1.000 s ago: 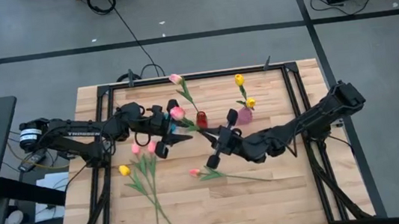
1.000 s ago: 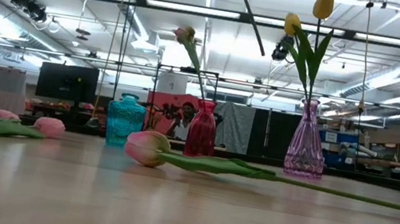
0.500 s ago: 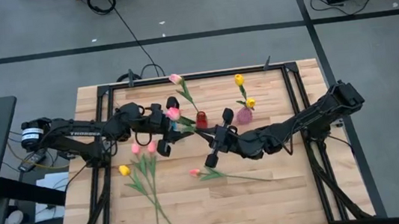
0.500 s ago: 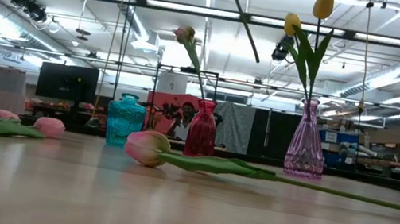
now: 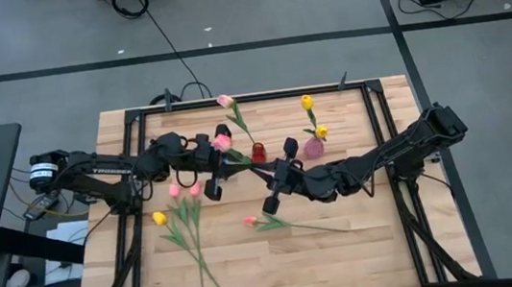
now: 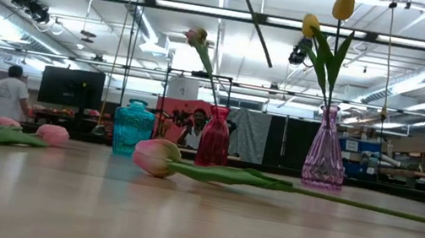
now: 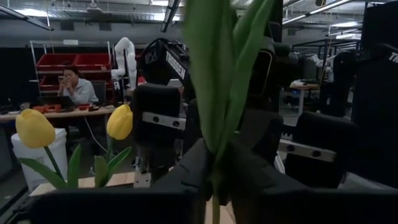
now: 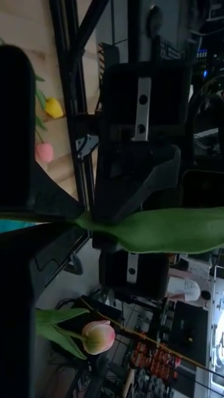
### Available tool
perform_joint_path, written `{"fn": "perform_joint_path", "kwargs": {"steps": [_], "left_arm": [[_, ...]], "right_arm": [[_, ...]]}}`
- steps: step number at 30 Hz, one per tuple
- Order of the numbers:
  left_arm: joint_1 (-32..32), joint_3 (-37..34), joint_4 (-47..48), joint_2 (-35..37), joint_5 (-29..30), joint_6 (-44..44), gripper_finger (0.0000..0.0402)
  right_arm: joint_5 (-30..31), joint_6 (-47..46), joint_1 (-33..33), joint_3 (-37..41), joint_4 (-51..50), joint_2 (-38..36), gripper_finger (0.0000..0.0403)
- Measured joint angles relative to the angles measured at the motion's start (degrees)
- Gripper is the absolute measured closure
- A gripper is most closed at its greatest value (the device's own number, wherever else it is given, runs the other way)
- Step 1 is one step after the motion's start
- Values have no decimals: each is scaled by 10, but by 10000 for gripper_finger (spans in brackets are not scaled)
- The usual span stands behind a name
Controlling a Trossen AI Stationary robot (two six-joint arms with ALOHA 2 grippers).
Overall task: Sort flowers into vase by color
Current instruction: Put the top pink flower into the red vase
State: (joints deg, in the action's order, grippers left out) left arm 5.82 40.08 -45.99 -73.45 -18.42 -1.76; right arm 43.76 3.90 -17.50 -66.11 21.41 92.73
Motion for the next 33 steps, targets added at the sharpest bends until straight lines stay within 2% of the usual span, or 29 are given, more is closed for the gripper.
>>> {"fn": "perform_joint_path", "kwargs": {"steps": [5,9,15,20,25,27,33], "left_arm": [[0,0,5,0,2,2,388],[8,0,28,-1,6,2,377],[32,0,60,8,-4,2,364],[53,0,92,24,-25,1,372],[70,0,113,44,-22,1,373],[77,-1,122,52,-18,1,373],[96,2,128,59,60,34,372]], "right_arm": [[19,2,-6,0,-9,-2,351],[63,8,-32,0,-29,-24,321],[85,-6,-79,0,-91,-72,271],[116,-96,-111,0,-197,-95,244],[142,-214,-124,1,-314,-95,235],[157,-250,-126,17,-326,-95,233],[190,-303,-132,68,-326,-95,233]]}}
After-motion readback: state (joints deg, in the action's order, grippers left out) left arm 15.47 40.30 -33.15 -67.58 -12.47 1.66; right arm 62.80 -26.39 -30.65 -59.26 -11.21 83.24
